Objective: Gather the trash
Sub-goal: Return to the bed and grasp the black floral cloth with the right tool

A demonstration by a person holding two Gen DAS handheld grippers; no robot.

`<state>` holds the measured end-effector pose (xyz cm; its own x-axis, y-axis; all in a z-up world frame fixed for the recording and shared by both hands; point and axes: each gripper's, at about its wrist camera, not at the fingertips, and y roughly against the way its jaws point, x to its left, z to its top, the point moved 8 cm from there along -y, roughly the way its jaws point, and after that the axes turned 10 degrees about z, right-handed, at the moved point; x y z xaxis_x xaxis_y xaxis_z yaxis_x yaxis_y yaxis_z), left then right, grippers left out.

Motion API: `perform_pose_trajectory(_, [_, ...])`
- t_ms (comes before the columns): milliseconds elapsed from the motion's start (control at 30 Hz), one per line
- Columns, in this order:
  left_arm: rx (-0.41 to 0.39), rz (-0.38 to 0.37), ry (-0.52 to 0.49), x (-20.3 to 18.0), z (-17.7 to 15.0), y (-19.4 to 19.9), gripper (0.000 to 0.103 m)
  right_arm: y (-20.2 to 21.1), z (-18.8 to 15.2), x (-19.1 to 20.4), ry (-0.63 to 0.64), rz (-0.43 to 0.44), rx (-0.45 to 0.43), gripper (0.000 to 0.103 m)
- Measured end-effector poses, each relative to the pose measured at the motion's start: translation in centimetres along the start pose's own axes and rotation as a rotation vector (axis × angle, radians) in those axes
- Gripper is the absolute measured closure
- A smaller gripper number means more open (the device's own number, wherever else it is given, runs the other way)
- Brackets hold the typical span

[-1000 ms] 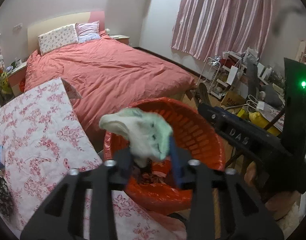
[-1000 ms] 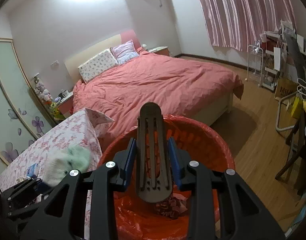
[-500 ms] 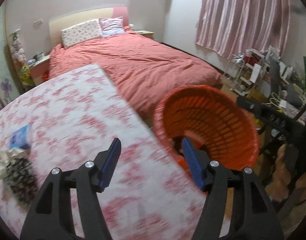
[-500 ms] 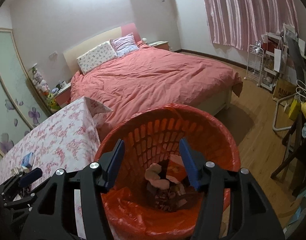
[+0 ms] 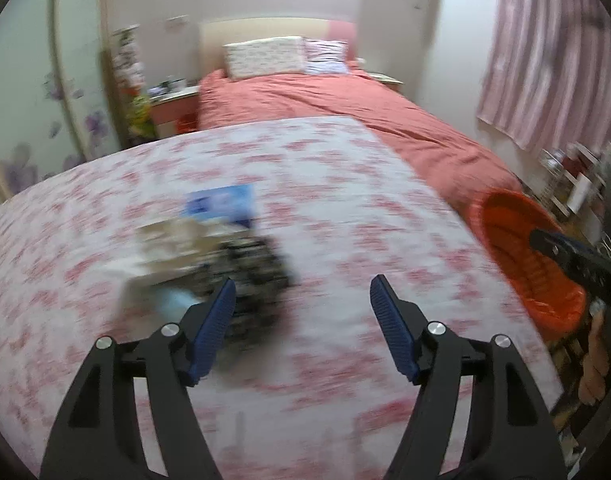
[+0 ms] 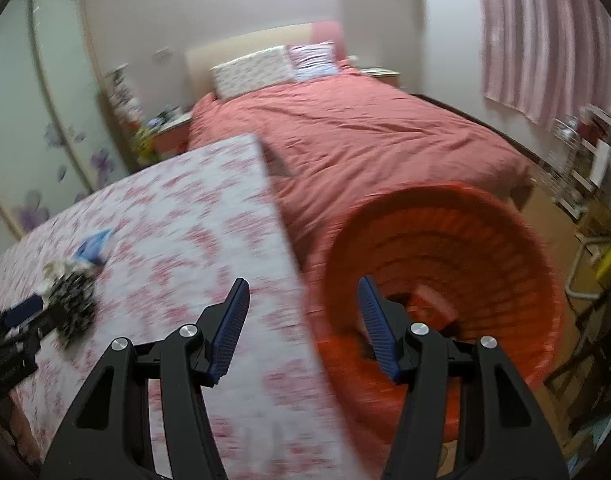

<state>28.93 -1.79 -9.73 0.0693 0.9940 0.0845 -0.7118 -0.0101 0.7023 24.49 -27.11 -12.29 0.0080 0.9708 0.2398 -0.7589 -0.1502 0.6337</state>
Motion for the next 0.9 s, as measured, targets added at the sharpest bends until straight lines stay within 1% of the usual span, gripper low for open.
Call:
perform_pose_trajectory(100, [0.006, 0.069, 0.051, 4.3, -0.5, -0.2, 0.033, -0.9, -0.4, 3.2, 0.043, 0.035, 0.021, 0.046])
perform_pose_trajectory(133, [0.008, 0.092, 0.068, 5.8, -0.6, -0.2, 0.032, -1.3, -0.6, 4.9, 0.064, 0.058, 0.032, 0.046])
perform_pose_trajectory(233, [0.016, 0.144, 0.12, 9.7, -1.3, -0.5, 0.03, -2.2, -1.0, 8.5, 0.104, 0.103, 0.053, 0.046])
perform_pose_trajectory(400, [0.035, 0.197, 0.182, 14.1, -2.3, -0.7, 0.028, -3.7, -1.6, 13.9, 0.155, 0.173, 0.081, 0.046])
perform_pose_trajectory(433, [0.042, 0.202, 0.191, 14.6, -2.6, -0.8, 0.028, -4.0, -1.7, 15.3, 0.169, 0.193, 0.085, 0.046])
perform_pose_trajectory(633, [0.064, 0.203, 0.215, 16.2, -3.9, -1.1, 0.028, -5.9, -2.0, 19.9, 0.182, 0.258, 0.107, 0.046])
perform_pose_trajectory(733, [0.07, 0.2, 0.223, 16.6, -4.2, -1.3, 0.028, -6.9, -2.3, 21.3, 0.183, 0.269, 0.124, 0.046])
perform_pose_trajectory(867, [0.079, 0.194, 0.231, 16.7, -4.4, -1.7, 0.027, -8.1, -3.0, 22.1, 0.207, 0.254, 0.153, 0.046])
perform_pose_trajectory(900, [0.081, 0.189, 0.233, 16.6, -4.4, -1.8, 0.027, -8.3, -3.2, 22.1, 0.212, 0.25, 0.163, 0.05])
